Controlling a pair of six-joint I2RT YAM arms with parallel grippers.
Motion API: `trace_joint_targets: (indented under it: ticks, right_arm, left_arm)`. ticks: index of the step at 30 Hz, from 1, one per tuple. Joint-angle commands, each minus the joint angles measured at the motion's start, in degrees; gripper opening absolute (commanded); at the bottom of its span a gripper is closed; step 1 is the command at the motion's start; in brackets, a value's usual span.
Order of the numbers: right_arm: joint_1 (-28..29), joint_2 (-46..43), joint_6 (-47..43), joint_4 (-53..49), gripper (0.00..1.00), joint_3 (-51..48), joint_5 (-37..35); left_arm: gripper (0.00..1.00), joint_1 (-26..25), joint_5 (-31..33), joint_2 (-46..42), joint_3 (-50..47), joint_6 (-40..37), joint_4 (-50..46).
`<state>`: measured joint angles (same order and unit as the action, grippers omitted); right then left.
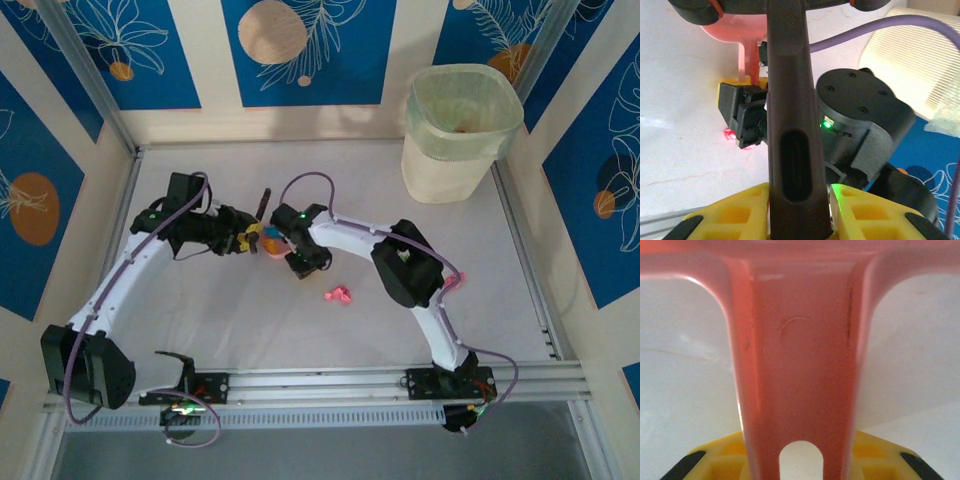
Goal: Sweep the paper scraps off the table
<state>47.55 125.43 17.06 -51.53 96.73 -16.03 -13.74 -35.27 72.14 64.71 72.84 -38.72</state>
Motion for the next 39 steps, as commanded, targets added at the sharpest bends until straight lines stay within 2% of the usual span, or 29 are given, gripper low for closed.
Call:
trace_joint_targets:
  ticks: [1, 10, 16, 22, 31, 39]
  right_arm:
    - [-0.9, -3.1, -0.1, 0.3, 0.00, -1.0, -2.5]
    - [-3.2, -6.7, -0.2, -4.5, 0.00, 3.1, -2.4]
    - [-6.0, -8.2, -0.9, -12.2, 0.00, 10.6, -3.0]
    - [-10.1, -9.5, -2.0, -18.4, 0.00, 19.0, -4.4]
    - [-20.4, -9.3, -3.3, -28.8, 0.00, 36.0, -3.8]
    - [-29.8, -8.1, -1.9, -31.9, 0.00, 46.8, -0.9]
  left_arm:
    - [0.00, 0.4, 0.2, -2.7, -0.7, 1.5, 7.4]
    - [0.00, 0.8, 3.0, -6.1, -2.2, 2.3, 17.7]
    - [0.00, 1.3, 6.1, -8.9, -6.2, 4.5, 21.4]
    - [0.00, 1.4, 5.5, -8.4, -8.1, 5.7, 22.9]
    - [0.00, 1.4, 4.8, -7.5, -8.1, 6.1, 23.8]
    - [0.00, 1.3, 4.0, -7.5, -7.9, 6.3, 23.9]
